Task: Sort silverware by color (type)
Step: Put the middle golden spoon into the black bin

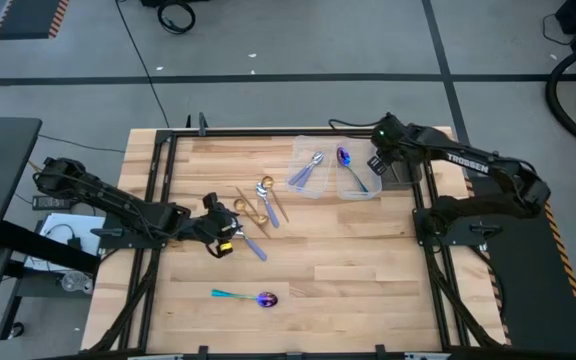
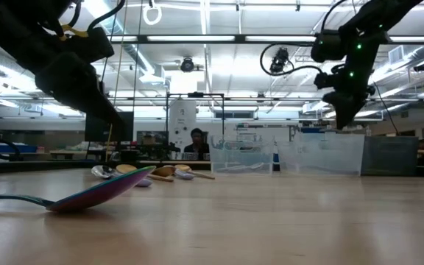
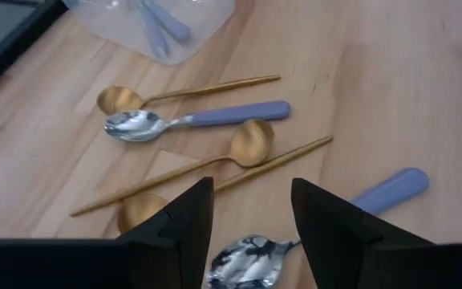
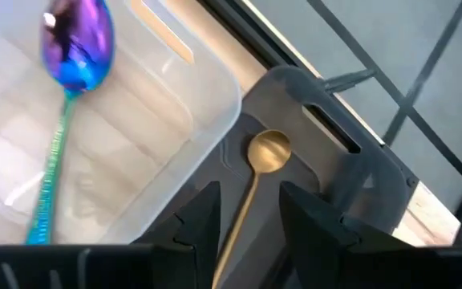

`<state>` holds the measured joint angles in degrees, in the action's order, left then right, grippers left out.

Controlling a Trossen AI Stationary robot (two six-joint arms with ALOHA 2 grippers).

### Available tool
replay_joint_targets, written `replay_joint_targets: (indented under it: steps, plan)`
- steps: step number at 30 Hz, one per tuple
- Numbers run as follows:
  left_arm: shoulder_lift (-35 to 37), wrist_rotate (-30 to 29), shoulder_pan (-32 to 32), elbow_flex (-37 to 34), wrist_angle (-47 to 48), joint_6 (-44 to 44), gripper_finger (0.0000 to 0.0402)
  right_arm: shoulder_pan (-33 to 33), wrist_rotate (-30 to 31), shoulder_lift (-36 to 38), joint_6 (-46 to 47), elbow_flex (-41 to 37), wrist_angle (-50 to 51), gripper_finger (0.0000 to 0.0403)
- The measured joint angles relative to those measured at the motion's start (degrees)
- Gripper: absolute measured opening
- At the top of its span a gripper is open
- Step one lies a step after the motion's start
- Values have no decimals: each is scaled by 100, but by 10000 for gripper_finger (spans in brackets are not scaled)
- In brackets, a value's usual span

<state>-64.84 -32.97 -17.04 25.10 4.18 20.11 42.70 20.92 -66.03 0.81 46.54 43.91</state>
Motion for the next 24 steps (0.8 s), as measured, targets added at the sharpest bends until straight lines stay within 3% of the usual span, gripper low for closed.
replay_joint_targets:
  steps: [5,10,16,24]
  plan:
    - [0,266,0,110,38,296,176,-1,-514,325,202,0,146,139]
    - [0,288,2,114,175,991,176,-227,-1425,546,766,0,202,138]
    - [0,318,193,114,208,1364,176,-1305,-1596,524,941,0,-626,138]
    - [0,561,376,114,186,592,176,-2605,-1623,244,705,-2,-1723,139]
